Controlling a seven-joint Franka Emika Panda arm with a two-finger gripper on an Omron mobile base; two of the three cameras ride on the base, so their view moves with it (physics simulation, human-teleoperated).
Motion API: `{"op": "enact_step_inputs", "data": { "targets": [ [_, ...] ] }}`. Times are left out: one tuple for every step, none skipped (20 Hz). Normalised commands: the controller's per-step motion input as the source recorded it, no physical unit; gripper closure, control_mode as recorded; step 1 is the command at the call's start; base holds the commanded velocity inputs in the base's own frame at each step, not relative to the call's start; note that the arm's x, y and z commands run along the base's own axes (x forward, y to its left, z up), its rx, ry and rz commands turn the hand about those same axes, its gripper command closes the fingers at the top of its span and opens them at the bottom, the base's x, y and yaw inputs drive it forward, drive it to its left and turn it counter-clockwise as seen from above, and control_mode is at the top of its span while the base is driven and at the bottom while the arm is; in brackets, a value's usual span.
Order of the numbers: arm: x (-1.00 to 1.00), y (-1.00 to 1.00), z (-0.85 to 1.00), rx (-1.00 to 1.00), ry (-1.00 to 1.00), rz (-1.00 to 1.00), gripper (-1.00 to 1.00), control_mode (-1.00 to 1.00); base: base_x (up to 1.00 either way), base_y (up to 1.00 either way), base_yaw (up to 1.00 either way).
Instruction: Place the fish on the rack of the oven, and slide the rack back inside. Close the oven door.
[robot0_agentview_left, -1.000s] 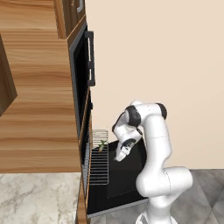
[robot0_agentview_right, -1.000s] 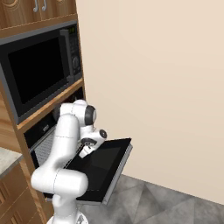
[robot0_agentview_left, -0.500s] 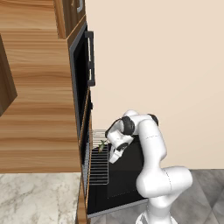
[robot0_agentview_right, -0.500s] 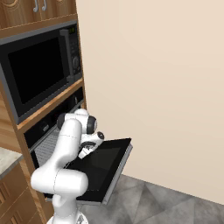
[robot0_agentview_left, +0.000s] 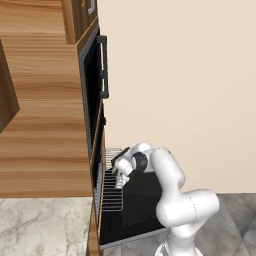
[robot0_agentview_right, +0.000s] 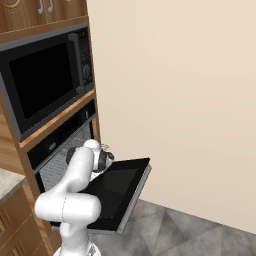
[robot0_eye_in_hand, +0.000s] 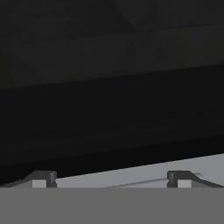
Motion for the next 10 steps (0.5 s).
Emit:
{"op": "enact_step_inputs", "data": {
  "targets": [
    [0.62, 0.68, -0.41, 0.00, 0.10, 0.02, -1.00, -1.00, 0.00, 0.00, 0.00],
    [0.60, 0.70, -0.31, 0.00, 0.12, 0.01, -1.00, -1.00, 0.00, 0.00, 0.00],
    [0.61, 0.75, -0.22, 0.00, 0.13, 0.01, -1.00, -1.00, 0.00, 0.00, 0.00],
    [0.57, 0.78, -0.09, 0.00, 0.13, 0.00, -1.00, -1.00, 0.00, 0.00, 0.00],
    [0.54, 0.86, 0.00, -0.01, 0.12, 0.00, -1.00, -1.00, 0.00, 0.00, 0.00],
    [0.51, 0.86, 0.00, -0.01, 0.13, 0.00, -1.00, -1.00, 0.00, 0.00, 0.00],
    [0.47, 0.91, 0.00, -0.03, 0.11, 0.00, -1.00, -1.00, 0.00, 0.00, 0.00],
    [0.42, 0.91, 0.02, -0.05, 0.10, 0.00, -1.00, -1.00, 0.00, 0.00, 0.00],
    [0.32, 0.87, 0.19, -0.06, 0.06, 0.00, -1.00, -1.00, 0.00, 0.00, 0.00],
    [0.26, 0.81, 0.34, -0.07, 0.04, 0.00, -1.00, -1.00, 0.00, 0.00, 0.00]
  ]
}}
